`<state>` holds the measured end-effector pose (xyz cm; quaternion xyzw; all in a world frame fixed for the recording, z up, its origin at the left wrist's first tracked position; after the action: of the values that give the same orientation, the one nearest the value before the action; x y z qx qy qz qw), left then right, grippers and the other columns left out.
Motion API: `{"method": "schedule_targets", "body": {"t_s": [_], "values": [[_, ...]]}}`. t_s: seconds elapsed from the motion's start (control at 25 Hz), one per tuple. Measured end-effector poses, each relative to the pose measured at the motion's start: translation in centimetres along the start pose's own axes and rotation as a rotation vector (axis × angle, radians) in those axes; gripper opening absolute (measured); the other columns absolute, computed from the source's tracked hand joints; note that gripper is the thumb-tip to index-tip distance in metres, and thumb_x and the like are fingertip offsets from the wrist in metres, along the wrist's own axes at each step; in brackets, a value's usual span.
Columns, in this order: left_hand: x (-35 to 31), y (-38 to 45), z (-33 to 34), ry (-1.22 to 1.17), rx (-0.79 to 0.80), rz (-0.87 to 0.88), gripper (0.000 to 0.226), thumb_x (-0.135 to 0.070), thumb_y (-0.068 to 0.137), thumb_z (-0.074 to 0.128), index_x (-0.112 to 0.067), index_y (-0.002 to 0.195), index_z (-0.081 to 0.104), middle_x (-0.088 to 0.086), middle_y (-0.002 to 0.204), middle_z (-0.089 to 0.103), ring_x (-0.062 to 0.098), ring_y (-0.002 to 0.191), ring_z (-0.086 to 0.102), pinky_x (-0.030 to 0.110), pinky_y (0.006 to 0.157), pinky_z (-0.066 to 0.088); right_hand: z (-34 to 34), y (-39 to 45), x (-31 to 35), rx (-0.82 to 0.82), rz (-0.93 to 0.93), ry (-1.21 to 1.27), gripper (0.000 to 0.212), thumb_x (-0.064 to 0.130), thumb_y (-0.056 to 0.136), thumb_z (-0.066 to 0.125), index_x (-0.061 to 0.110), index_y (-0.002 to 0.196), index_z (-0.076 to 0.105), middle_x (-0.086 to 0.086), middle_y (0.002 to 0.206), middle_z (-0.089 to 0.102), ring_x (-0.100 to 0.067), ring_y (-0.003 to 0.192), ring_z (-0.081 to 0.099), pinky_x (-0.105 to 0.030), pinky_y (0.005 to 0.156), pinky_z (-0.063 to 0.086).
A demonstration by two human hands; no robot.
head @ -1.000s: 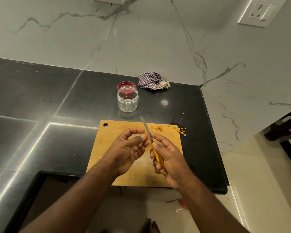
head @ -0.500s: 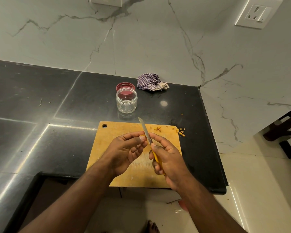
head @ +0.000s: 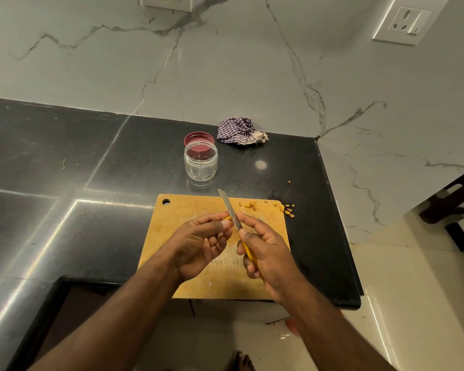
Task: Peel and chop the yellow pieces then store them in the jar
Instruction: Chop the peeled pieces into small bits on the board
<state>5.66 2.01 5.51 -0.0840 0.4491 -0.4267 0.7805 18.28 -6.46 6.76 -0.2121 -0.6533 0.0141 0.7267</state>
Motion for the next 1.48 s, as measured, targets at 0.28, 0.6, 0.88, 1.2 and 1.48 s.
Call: {"method": "schedule_targets", "body": {"t_s": [0.28,0.6,0.88,1.2,1.48], "values": [[-0.3,0.0,0.0,0.026,0.02,0.01,0.031,-0.006,0.087,0.066,0.001,0.117,0.069,0.017,0.105,0.071,0.02,0.086,0.07,0.024,0.074,0.059,-0.2,0.1,-0.1,-0.027,0.004,-0.007,0.033,0.024,0.101,0.052,0.044,0.125,0.061,-0.005,0.076,0.06,-0.014,0.05,0.043,-0.025,0.045,0.034],[0.1,0.4,0.0,0.102,-0.044,0.074,0.026,-0.004,0.09,0.063,-0.001,0.115,0.07,0.015,0.1,0.071,0.017,0.081,0.067,0.027,0.075,0.056,0.0,0.0,0.1,-0.031,-0.01,-0.016,0.033,0.022,0.102,0.051,0.043,0.125,0.061,-0.005,0.075,0.059,-0.014,0.05,0.041,-0.025,0.044,0.033],[0.3,0.5,-0.1,0.096,-0.06,0.115,0.025,-0.008,0.088,0.065,0.0,0.112,0.07,0.011,0.092,0.072,0.016,0.08,0.066,0.027,0.075,0.052,0.7,0.0,0.1,-0.008,-0.025,0.006,0.035,0.019,0.101,0.051,0.04,0.127,0.062,-0.008,0.076,0.055,-0.013,0.048,0.037,-0.021,0.041,0.029],[0.2,0.5,0.1,-0.02,-0.005,0.062,0.035,-0.005,0.081,0.066,-0.001,0.116,0.067,0.012,0.095,0.072,0.016,0.08,0.068,0.022,0.069,0.057,0.1,0.1,-0.1,0.102,0.069,0.2,0.032,0.02,0.1,0.052,0.041,0.12,0.067,-0.008,0.077,0.058,-0.013,0.047,0.038,-0.022,0.042,0.025],[0.2,0.4,0.0,-0.023,0.008,0.022,0.034,-0.004,0.079,0.066,0.0,0.113,0.07,0.015,0.098,0.072,0.018,0.082,0.07,0.023,0.07,0.058,-0.6,0.3,0.1,-0.008,-0.002,0.03,0.033,0.022,0.101,0.052,0.042,0.126,0.062,-0.007,0.076,0.057,-0.013,0.048,0.038,-0.023,0.042,0.03]]}}
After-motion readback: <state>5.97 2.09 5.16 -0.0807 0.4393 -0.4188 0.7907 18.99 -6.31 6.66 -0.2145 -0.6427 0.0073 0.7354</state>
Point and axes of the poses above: each hand's wrist, its own y-axis towards the middle knuckle, its own z-axis out of the palm, x = y × z, the point moved 4 cm from there along y, towards the middle knuckle
